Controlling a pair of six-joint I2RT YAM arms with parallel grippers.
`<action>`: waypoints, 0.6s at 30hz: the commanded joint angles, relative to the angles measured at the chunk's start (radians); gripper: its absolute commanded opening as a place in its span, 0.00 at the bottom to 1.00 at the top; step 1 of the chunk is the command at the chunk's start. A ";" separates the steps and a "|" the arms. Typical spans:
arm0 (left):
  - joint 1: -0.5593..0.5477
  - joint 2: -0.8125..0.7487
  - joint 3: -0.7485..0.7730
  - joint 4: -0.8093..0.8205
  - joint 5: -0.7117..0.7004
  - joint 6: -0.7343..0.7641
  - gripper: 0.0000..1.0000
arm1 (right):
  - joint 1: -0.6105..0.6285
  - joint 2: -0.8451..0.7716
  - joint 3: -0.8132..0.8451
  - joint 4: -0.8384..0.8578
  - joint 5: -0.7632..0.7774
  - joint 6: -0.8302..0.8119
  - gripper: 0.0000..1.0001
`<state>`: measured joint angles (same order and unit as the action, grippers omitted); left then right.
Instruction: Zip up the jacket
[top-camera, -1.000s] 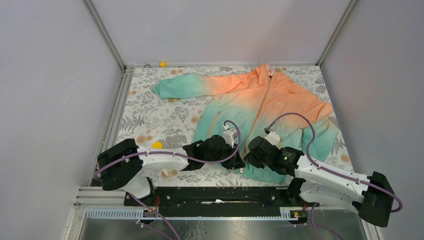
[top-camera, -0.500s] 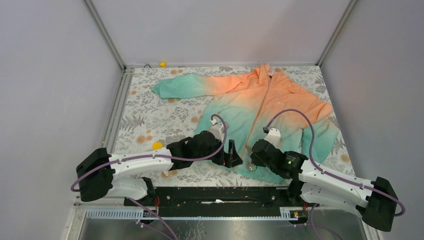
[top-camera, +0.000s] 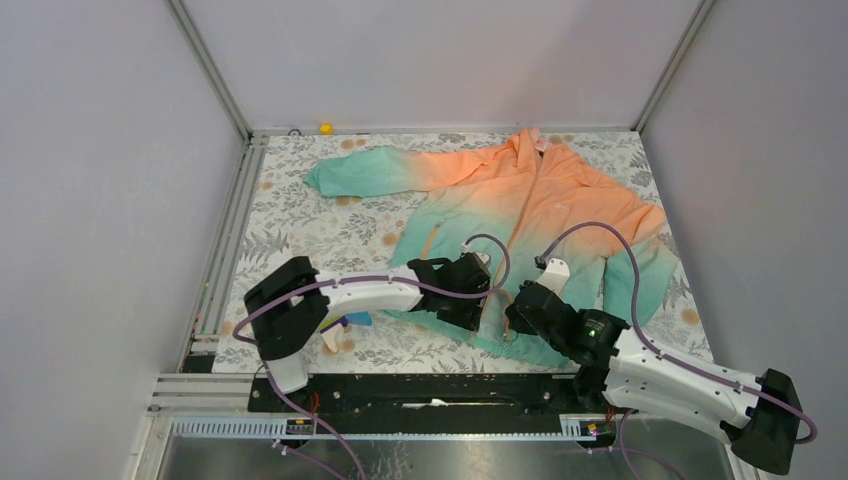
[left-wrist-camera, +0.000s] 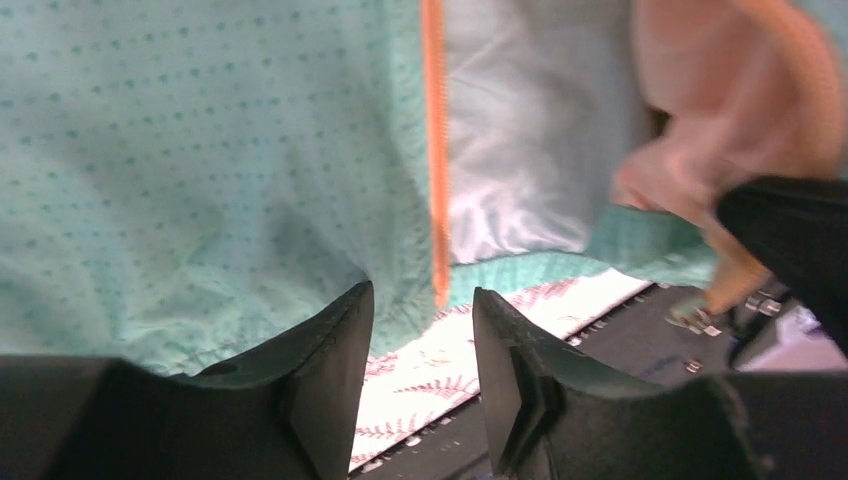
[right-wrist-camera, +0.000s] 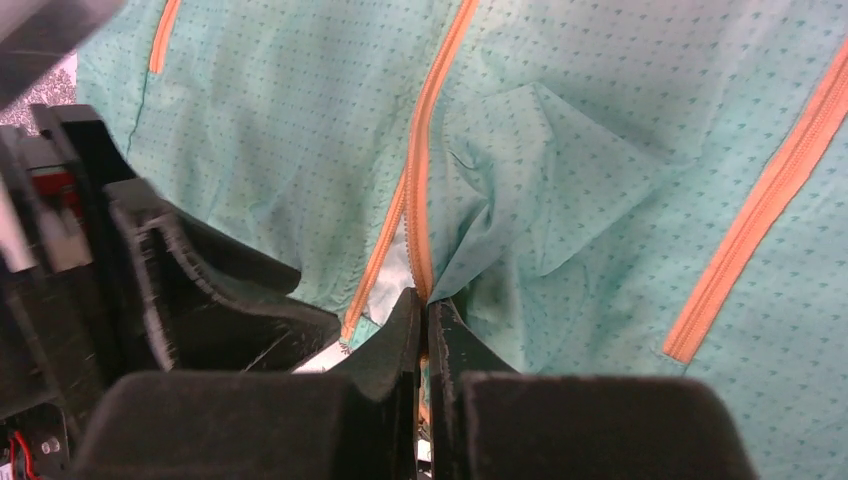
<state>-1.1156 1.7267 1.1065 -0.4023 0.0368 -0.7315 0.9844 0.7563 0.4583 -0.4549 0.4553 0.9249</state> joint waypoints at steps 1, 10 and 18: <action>-0.021 0.075 0.135 -0.164 -0.111 0.060 0.47 | -0.001 -0.025 -0.026 -0.012 0.054 0.033 0.00; -0.066 0.183 0.194 -0.231 -0.238 0.049 0.47 | -0.001 0.033 -0.018 -0.013 0.037 0.049 0.00; -0.083 0.203 0.178 -0.189 -0.284 0.032 0.33 | 0.000 0.033 -0.011 -0.012 0.056 0.057 0.00</action>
<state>-1.1919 1.9186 1.2869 -0.6022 -0.1875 -0.6968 0.9844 0.7853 0.4271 -0.4618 0.4603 0.9615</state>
